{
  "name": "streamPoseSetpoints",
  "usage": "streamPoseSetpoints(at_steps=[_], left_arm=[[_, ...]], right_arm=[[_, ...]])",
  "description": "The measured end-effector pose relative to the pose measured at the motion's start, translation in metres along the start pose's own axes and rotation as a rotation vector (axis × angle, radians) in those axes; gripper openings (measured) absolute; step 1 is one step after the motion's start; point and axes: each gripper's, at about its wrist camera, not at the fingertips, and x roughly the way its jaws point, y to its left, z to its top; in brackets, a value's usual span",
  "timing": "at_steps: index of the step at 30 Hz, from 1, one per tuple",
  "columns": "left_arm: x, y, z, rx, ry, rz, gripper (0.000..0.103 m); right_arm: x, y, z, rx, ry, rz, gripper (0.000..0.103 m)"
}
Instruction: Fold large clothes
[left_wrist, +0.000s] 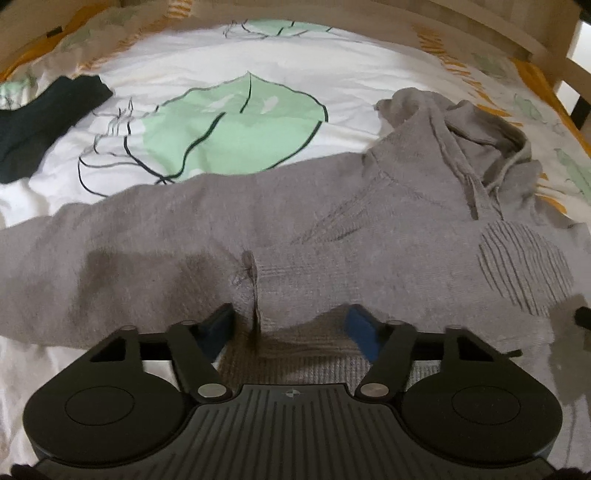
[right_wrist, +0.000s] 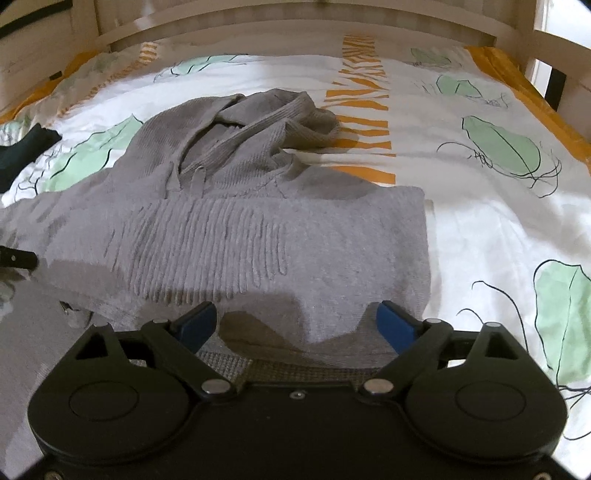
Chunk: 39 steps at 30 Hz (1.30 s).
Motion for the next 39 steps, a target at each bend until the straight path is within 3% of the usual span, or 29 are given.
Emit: streamPoseSetpoints(at_steps=[4, 7, 17, 21, 24, 28, 35, 39], left_arm=[[-0.003, 0.002, 0.001, -0.003, -0.043, 0.038, 0.029], [-0.006, 0.007, 0.004, -0.030, -0.067, 0.044, 0.021], [-0.005, 0.014, 0.007, -0.046, -0.079, 0.085, 0.021], [-0.006, 0.028, 0.007, -0.111, -0.064, 0.052, 0.032], [-0.010, 0.048, 0.008, -0.202, -0.051, -0.050, 0.037], [-0.018, 0.076, 0.009, -0.321, -0.070, -0.146, 0.056], [-0.036, 0.112, 0.006, -0.379, -0.169, -0.082, 0.081], [-0.037, 0.136, -0.005, -0.381, -0.200, 0.019, 0.086]], right_arm=[[0.001, 0.001, -0.001, -0.001, -0.002, -0.002, 0.094], [0.000, 0.002, -0.001, 0.000, -0.005, 0.000, 0.094], [0.000, 0.001, 0.000, 0.014, -0.005, 0.008, 0.094], [-0.003, 0.000, 0.002, 0.033, -0.014, 0.017, 0.094], [-0.009, -0.004, 0.005, 0.070, -0.038, 0.041, 0.095], [-0.020, -0.011, 0.011, 0.126, -0.089, 0.075, 0.098], [-0.033, -0.014, 0.018, 0.160, -0.158, 0.130, 0.100], [-0.038, -0.009, 0.020, 0.156, -0.190, 0.173, 0.102]])
